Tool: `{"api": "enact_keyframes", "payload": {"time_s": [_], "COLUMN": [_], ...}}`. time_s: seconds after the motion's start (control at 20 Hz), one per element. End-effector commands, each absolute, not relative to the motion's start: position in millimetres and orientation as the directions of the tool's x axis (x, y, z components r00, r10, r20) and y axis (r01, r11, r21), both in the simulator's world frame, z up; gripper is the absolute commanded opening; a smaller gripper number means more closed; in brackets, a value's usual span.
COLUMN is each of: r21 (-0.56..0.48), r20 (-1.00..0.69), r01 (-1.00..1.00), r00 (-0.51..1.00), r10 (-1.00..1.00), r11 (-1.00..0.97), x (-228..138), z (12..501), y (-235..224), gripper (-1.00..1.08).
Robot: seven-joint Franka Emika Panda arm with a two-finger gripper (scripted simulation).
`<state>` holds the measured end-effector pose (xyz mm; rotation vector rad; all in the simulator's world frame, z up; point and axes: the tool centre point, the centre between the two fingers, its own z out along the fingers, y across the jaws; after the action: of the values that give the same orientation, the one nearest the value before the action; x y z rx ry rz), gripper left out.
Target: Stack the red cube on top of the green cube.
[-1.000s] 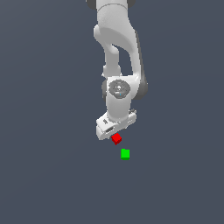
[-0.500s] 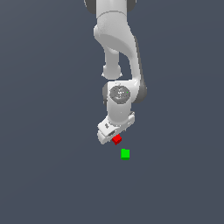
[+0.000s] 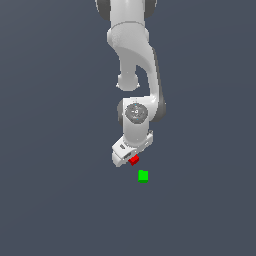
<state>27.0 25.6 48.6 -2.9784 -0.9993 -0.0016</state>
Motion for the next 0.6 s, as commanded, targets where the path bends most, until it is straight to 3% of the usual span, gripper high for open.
{"api": "enact_keyframes", "payload": {"time_s": [0.0, 0.35, 0.4, 0.55], "r21": [0.000, 0.000, 0.000, 0.000], "r20": [0.000, 0.000, 0.000, 0.000], "r01": [0.604, 0.605, 0.605, 0.605], "r00": [0.797, 0.796, 0.796, 0.796], "r10": [0.604, 0.605, 0.605, 0.605], "r11": [-0.797, -0.796, -0.796, -0.796], "x": [26, 27, 27, 27], "z": [35, 20, 20, 20], "y": [26, 26, 26, 26], "gripper": [1.00, 1.00, -1.00, -1.00]}}
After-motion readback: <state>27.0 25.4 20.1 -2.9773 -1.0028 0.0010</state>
